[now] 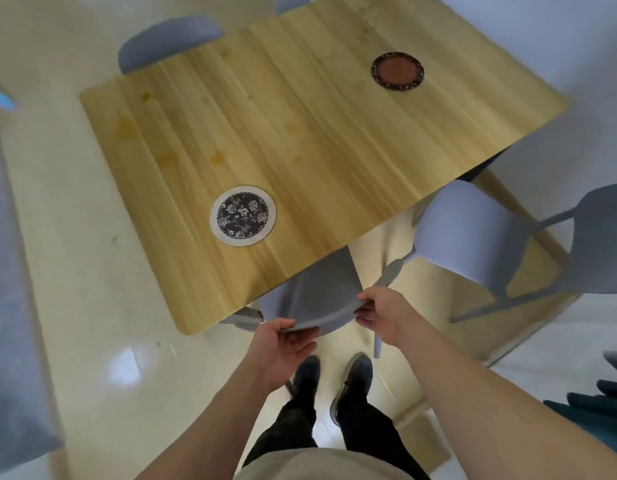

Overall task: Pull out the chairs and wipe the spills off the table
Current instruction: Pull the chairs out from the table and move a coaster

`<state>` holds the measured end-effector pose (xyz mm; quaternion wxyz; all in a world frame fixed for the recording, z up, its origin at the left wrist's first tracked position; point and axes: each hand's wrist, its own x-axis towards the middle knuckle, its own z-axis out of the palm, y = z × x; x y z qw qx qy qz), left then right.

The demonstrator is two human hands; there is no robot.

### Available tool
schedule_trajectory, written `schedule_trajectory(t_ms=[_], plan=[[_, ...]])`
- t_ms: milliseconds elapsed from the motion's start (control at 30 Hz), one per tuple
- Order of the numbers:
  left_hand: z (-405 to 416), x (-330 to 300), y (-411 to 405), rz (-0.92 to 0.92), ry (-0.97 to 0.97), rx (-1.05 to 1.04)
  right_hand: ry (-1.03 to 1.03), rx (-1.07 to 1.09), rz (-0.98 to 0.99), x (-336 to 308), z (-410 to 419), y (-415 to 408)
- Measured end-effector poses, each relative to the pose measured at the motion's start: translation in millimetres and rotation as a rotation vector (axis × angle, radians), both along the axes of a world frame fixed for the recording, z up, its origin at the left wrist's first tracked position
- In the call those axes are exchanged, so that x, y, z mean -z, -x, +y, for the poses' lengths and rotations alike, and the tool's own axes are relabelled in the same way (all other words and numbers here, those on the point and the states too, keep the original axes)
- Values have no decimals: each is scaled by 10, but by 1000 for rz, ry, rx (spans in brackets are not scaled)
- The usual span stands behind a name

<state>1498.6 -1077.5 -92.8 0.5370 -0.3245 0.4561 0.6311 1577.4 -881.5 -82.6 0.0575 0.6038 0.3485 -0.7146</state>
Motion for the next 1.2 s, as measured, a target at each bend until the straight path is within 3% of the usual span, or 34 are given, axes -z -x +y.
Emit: schedule_trajectory(t_ms=[300, 467, 667, 900, 1067, 1200], plan=[[487, 205, -158, -12, 5, -423, 116, 7, 148, 113, 411, 68], [780, 571, -68, -51, 4, -613, 155, -90, 98, 471, 713, 235], [899, 774, 134, -94, 23, -595, 208, -184, -3, 683, 945, 561], [995, 698, 159, -157, 162, -449, 134, -620, -94, 629, 1312, 591], [1380, 574, -28, -82, 319, -487, 87, -583, -68, 477, 1610, 584], [2093, 443, -258, -59, 211, -328, 9, -535, -60, 300, 2217, 372]])
